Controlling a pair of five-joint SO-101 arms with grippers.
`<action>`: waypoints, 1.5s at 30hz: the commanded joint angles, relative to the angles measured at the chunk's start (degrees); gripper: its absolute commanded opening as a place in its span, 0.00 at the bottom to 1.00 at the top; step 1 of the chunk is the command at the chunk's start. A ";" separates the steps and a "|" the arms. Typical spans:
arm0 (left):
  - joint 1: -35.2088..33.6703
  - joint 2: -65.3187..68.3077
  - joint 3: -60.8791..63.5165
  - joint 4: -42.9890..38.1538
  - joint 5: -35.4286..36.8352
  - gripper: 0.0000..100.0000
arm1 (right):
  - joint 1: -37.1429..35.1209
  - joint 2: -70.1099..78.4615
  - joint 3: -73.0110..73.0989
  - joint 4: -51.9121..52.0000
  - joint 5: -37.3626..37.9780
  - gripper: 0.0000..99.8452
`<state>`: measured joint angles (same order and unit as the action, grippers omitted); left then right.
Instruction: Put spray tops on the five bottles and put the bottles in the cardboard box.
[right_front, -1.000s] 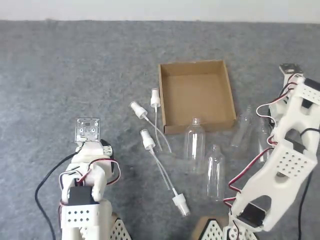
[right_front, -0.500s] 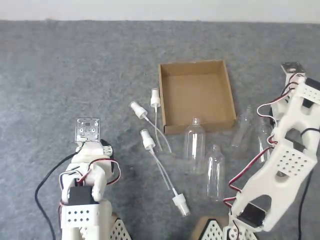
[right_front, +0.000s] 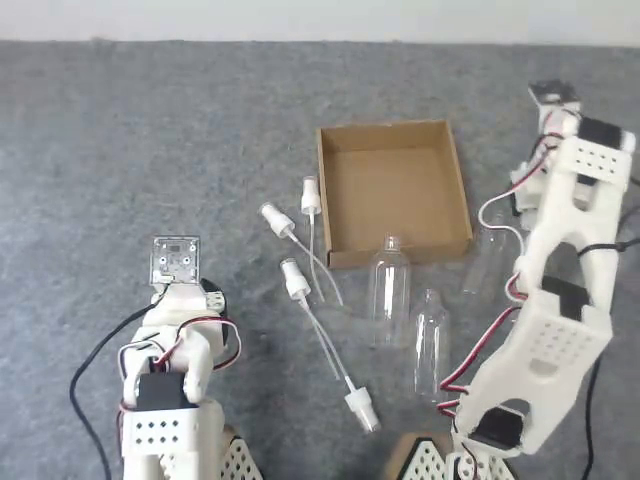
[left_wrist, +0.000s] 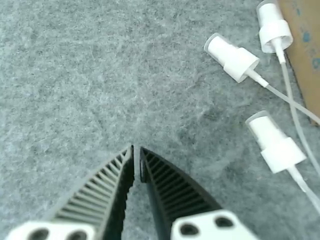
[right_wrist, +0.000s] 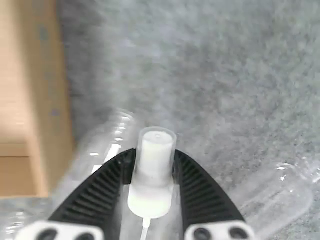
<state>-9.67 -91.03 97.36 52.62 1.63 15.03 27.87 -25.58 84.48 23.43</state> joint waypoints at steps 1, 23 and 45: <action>0.00 0.00 -0.40 0.18 0.18 0.01 | -3.91 -11.12 -2.99 2.86 -2.73 0.03; 0.00 0.00 -0.40 0.18 0.18 0.01 | -34.42 -26.33 -2.99 14.55 -10.55 0.03; 0.00 0.00 -0.40 0.18 0.18 0.01 | -51.74 -8.57 -2.99 -0.66 -26.55 0.03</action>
<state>-9.67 -91.03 97.36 52.62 1.63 -36.13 17.67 -25.58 87.47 0.40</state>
